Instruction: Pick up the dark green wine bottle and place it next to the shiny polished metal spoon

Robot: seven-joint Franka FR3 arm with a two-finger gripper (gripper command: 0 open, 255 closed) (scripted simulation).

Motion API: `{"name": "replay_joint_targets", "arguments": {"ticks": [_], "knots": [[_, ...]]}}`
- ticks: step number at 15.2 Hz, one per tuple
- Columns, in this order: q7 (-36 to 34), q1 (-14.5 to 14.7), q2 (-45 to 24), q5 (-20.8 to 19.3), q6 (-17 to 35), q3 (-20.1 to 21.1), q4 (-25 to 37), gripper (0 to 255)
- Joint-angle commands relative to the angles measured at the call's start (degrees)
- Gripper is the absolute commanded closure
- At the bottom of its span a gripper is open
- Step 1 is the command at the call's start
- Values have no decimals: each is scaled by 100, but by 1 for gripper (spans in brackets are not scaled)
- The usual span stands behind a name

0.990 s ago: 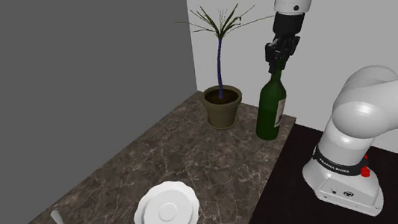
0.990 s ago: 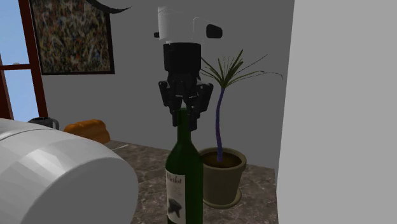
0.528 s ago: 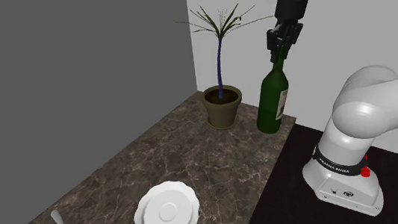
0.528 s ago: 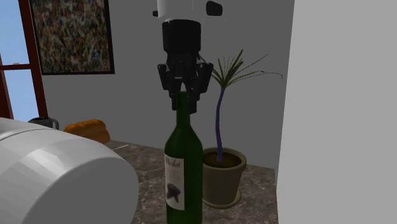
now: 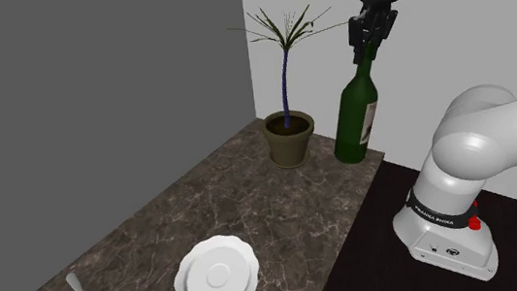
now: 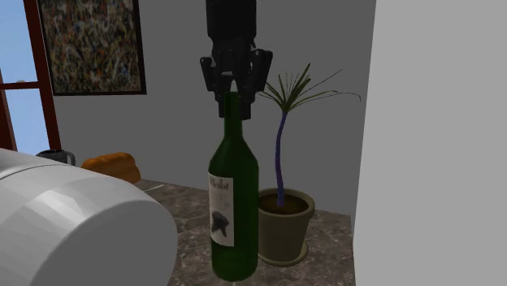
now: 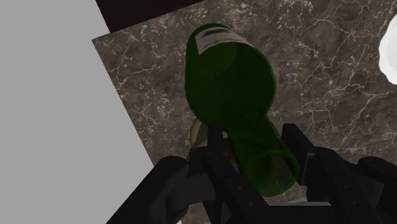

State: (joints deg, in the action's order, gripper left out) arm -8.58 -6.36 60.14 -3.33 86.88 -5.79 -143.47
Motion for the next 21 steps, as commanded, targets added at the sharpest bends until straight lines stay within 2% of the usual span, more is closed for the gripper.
{"name": "replay_joint_targets", "arguments": {"ticks": [1, 21], "knots": [[-1, 8, -71, 11, -135, 10, 206, 255], [-4, 75, -909, 97, -1345, 74, 2254, 255]]}}
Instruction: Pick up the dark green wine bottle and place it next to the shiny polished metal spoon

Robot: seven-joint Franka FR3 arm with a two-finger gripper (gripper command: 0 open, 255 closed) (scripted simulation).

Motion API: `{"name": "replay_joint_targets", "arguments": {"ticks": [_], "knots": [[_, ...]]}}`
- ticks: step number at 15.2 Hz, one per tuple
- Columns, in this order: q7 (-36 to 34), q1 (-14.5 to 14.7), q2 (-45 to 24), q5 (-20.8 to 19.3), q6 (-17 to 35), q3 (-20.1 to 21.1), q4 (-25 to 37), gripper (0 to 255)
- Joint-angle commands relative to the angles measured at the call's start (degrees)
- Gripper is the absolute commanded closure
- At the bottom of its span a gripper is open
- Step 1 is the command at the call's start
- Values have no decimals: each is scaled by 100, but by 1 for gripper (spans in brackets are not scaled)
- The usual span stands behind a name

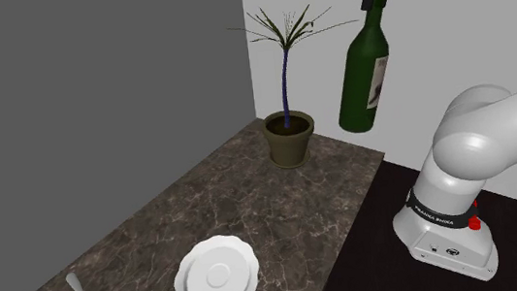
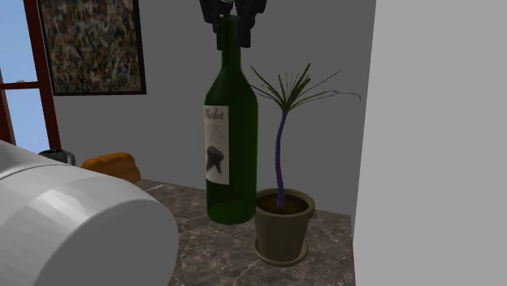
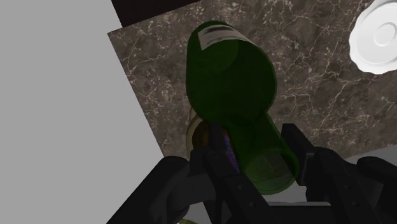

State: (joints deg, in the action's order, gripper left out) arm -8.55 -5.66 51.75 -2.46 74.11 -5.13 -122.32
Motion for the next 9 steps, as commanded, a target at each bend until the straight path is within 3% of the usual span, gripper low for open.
{"name": "replay_joint_targets", "arguments": {"ticks": [1, 9], "knots": [[-6, 8, -119, 13, -131, 10, 251, 255], [-1, 33, -547, 40, -643, 19, 1191, 255]]}}
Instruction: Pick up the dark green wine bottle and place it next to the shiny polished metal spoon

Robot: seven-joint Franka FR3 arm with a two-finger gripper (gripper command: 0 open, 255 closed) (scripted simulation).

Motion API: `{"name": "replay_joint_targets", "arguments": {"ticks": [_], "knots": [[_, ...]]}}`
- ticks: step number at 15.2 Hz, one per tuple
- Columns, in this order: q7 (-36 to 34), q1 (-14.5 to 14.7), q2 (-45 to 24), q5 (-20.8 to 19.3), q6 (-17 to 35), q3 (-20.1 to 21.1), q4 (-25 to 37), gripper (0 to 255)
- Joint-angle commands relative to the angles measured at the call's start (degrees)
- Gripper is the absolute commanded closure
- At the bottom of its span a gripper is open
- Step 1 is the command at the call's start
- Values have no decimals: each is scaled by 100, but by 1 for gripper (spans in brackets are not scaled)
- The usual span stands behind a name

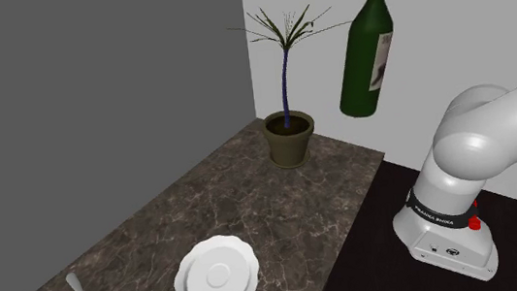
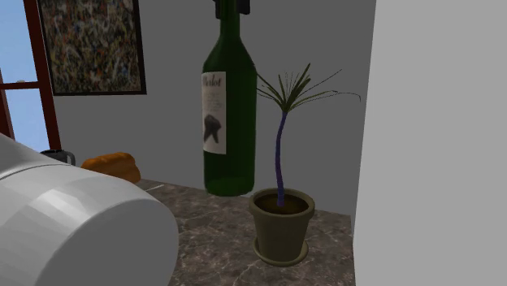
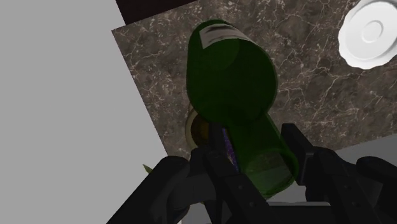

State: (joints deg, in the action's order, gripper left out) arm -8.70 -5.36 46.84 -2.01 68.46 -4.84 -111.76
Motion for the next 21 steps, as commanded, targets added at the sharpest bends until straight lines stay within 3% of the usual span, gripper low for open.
{"name": "replay_joint_targets", "arguments": {"ticks": [1, 20, 21], "knots": [[14, 5, -114, -2, -144, -10, 259, 255], [57, 69, -1460, 58, -1570, -46, 3030, 255], [-76, 68, -1423, 120, -1433, 60, 2854, 255]]}}
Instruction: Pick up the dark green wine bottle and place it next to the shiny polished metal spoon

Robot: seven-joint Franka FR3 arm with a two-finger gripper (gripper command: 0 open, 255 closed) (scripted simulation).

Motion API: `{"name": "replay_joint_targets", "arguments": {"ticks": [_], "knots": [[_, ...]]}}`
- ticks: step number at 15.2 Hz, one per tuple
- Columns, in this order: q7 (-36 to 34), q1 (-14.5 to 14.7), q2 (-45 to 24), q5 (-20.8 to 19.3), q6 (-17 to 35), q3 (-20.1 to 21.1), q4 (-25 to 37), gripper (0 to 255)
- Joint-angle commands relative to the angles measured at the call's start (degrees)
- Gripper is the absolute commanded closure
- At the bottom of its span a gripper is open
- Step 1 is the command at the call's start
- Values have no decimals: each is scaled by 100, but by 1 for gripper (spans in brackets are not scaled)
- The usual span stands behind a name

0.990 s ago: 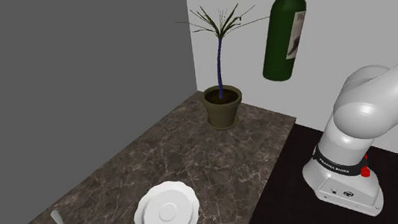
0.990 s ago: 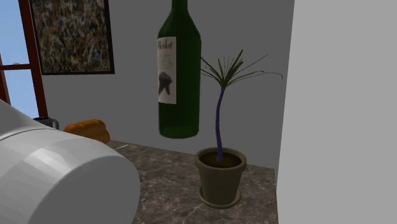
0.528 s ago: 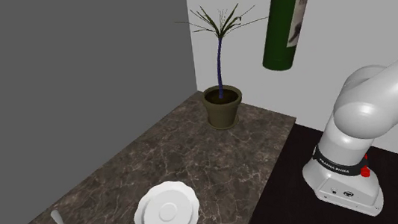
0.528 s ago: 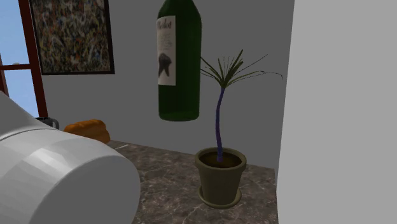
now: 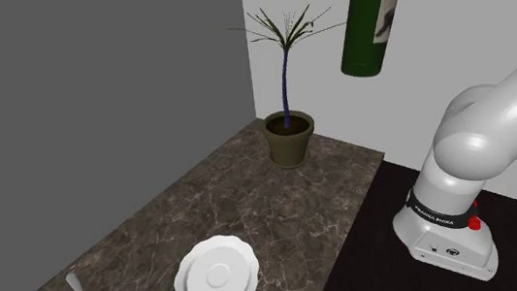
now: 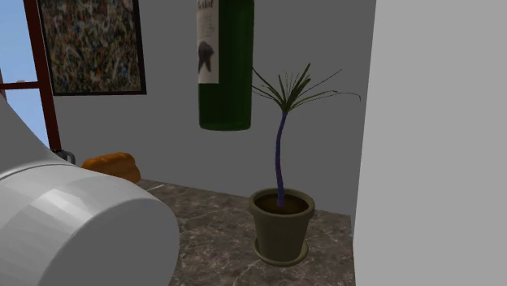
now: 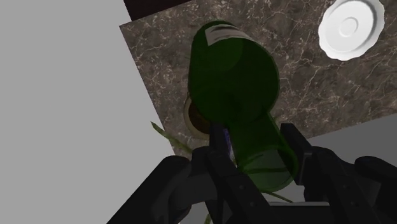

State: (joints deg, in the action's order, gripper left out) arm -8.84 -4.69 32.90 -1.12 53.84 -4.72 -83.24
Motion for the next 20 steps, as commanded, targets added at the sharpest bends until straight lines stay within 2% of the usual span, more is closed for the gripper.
{"name": "replay_joint_targets", "arguments": {"ticks": [1, 10, 20], "knots": [[-190, 3, 0, 92, 164, 151, -163, 255], [-1210, 72, -75, 549, 1330, 1029, -1221, 255], [-2214, 194, -795, 794, 2542, 1982, -1632, 255]]}}
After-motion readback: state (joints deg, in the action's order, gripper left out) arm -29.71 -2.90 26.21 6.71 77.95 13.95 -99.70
